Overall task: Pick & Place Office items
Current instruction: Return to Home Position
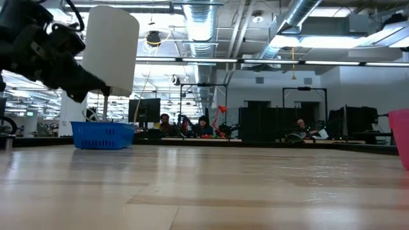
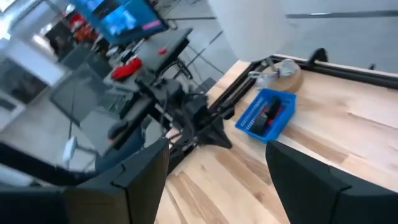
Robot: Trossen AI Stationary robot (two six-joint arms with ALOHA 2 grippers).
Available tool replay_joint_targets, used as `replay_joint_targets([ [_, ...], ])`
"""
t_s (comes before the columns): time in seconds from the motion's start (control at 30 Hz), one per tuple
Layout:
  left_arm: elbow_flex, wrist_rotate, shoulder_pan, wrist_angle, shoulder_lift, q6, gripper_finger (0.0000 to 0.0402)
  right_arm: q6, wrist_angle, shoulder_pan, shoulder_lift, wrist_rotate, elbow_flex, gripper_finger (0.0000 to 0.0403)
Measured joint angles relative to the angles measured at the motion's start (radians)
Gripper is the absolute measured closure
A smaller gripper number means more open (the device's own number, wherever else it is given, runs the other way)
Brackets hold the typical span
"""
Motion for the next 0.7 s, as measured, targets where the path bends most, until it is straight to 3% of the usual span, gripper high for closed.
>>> replay_joint_targets([
  [0.23,-0.001,0.002,0.000,0.022,0.133,-0.001,0.0395,-0.217,0.098,-0.057,0.100,-0.135,0.000,0.0143],
  [0.57,-0.001,-0.050,0.004,0.058,0.196,-0.132,0.0395,-0.636,0.249,-0.183,0.261,-0.589,-0.001,0.0143],
  [0.7,-0.001,-0.050,0.004,0.065,0.195,-0.132,0.0395,-0.737,0.270,-0.218,0.271,-0.691,-0.001,0.0142],
])
